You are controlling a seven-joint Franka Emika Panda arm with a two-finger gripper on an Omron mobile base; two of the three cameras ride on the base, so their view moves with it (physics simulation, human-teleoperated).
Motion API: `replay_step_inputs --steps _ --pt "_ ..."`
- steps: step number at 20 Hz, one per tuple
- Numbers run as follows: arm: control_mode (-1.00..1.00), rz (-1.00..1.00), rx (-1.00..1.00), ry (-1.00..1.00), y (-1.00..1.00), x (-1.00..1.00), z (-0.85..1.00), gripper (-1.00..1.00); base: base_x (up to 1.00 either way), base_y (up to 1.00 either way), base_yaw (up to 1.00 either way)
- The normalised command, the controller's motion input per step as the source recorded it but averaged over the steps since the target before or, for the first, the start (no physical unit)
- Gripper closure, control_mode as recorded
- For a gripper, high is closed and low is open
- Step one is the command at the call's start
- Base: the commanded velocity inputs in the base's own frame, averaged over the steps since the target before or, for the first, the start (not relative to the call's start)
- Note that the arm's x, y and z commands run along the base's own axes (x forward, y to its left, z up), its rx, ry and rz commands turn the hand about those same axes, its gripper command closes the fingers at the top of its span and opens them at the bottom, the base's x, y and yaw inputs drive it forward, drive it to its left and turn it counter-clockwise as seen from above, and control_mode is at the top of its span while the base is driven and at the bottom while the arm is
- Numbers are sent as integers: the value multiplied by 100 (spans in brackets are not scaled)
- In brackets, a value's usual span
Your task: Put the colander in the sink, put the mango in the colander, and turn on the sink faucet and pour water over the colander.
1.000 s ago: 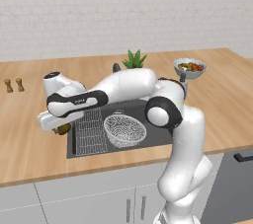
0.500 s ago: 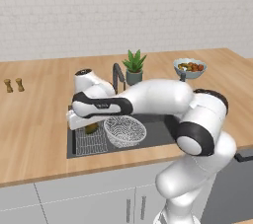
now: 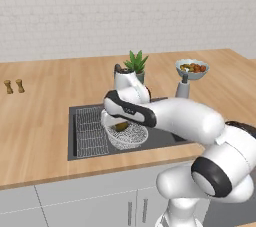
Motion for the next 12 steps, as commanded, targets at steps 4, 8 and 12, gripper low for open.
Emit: replay_step_inputs --steps 4,8,12 --pt "-100 14 9 -2 -83 21 0 100 0 0 0" --pt "-100 7 2 0 -33 52 -23 100 0 0 0" --pt "-100 5 4 0 -28 59 -28 100 0 0 0"
